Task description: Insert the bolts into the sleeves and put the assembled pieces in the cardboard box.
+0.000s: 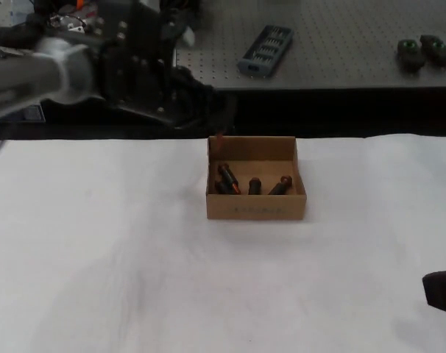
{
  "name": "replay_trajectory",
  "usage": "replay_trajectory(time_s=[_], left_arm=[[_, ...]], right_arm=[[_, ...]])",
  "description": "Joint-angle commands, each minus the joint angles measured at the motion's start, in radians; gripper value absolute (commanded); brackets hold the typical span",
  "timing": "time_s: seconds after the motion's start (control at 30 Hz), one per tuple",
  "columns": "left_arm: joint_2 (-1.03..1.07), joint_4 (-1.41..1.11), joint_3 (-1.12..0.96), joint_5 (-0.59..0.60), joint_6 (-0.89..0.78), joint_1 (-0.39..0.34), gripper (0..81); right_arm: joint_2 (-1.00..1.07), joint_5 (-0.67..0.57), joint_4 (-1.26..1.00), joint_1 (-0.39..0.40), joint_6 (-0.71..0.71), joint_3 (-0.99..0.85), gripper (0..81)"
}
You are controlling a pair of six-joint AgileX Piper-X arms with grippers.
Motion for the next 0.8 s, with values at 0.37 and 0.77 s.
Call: replay_trajectory(time_s=[0.37,0.77], left_arm=[[0.273,0.025,-0.217,-0.071,-0.061,-0.098,0.4],[0.254,0.033,-0.217,-0.066,-0.184,-0.098,45.5]], right_arm=[[-0.008,0.000,-0.011,-0.005,0.054,-0.001,37.6],[-0.008,0.000,-0.011,-0.005,0.054,-0.001,37.6]])
